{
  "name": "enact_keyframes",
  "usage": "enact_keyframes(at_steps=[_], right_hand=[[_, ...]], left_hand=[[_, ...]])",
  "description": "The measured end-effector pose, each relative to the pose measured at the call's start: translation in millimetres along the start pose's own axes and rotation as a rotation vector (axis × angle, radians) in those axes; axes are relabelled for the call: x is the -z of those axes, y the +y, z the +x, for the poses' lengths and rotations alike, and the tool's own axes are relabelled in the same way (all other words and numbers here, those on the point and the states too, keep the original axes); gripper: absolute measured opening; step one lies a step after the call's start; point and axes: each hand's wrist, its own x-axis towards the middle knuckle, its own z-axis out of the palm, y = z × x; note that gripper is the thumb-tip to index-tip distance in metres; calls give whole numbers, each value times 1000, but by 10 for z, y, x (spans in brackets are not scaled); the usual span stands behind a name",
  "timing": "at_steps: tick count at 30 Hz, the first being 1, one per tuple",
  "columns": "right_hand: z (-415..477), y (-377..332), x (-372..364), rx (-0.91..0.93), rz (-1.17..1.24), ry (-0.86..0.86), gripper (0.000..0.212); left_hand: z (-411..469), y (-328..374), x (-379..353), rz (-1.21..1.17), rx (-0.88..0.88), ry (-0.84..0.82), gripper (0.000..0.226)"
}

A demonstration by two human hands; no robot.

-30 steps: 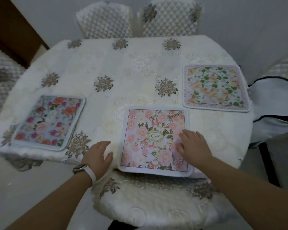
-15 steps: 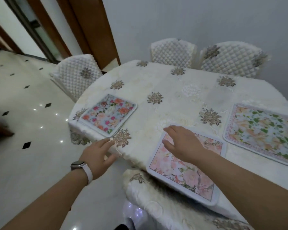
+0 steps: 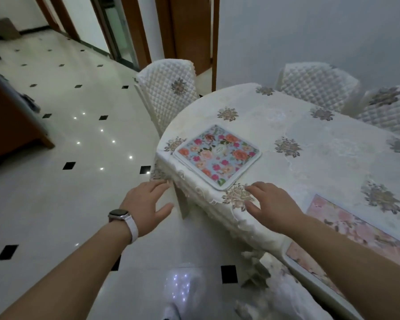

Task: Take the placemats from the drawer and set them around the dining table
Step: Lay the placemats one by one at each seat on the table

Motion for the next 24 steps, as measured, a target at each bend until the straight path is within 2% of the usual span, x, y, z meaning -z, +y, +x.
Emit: enact_keyframes(at_steps=[5, 10, 18, 24], right_hand=[[498, -710, -159, -36, -40, -61, 50], [735, -1096, -227, -80, -84, -85, 47], [915, -1051, -229, -213, -94, -49, 48], [1097, -738, -400, -305, -66, -97, 48]], left_hand=[[11, -909, 37, -47, 29, -17, 66], [175, -1452, 35, -37, 6, -47, 60], [632, -1556, -175, -72, -93, -94, 53], [1274, -1417, -356, -79, -167, -147, 50]])
